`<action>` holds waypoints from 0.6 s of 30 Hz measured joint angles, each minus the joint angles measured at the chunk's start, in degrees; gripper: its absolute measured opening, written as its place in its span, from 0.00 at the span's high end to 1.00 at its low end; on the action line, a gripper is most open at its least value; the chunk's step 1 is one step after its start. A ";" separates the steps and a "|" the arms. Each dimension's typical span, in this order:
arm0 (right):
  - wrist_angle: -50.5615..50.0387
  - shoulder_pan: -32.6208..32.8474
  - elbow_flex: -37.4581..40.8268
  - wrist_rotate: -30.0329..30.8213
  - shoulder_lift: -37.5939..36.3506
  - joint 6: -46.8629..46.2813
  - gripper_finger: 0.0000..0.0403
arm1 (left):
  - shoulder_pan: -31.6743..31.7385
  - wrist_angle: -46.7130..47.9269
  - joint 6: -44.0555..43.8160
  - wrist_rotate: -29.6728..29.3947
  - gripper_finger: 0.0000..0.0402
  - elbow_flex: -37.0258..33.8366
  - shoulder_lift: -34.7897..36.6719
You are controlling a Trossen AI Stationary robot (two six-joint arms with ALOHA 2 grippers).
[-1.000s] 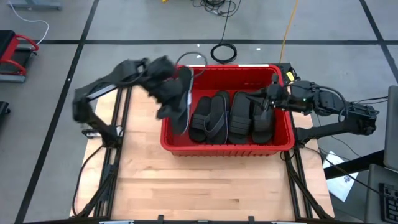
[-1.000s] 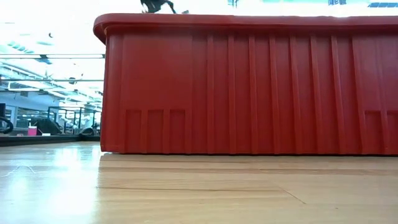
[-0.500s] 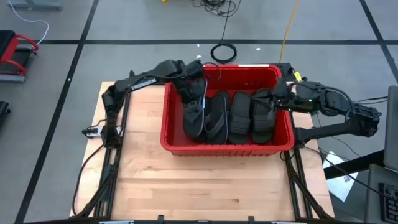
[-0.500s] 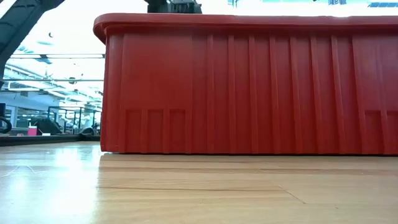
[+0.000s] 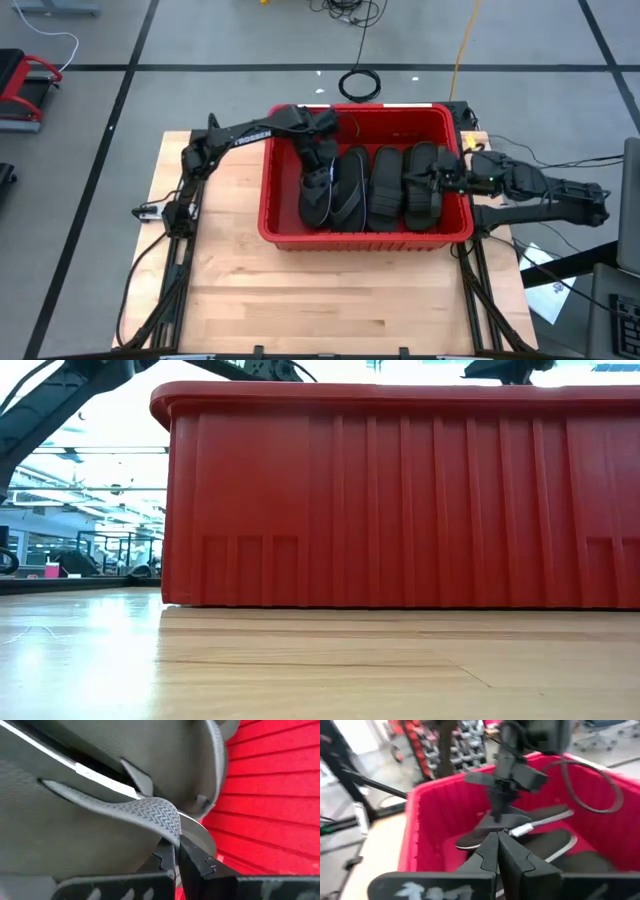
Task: Pick and place slides into bin
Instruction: Put the black slipper into the red container
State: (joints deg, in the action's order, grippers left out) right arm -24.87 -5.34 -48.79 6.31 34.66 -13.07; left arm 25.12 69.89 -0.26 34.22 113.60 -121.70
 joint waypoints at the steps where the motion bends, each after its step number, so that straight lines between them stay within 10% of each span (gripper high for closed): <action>1: 1.87 0.00 1.51 -0.71 -0.85 -0.49 1.00 | 0.00 -0.14 -0.50 -0.02 1.00 0.00 -0.28; 18: 10.52 0.04 15.44 -3.46 -14.96 -6.15 1.00 | -0.89 -6.60 -3.93 2.57 1.00 -4.31 -0.79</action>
State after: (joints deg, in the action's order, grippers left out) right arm -14.34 -5.30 -33.36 2.85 19.70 -19.21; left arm 24.24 63.29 -4.20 36.79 109.30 -122.50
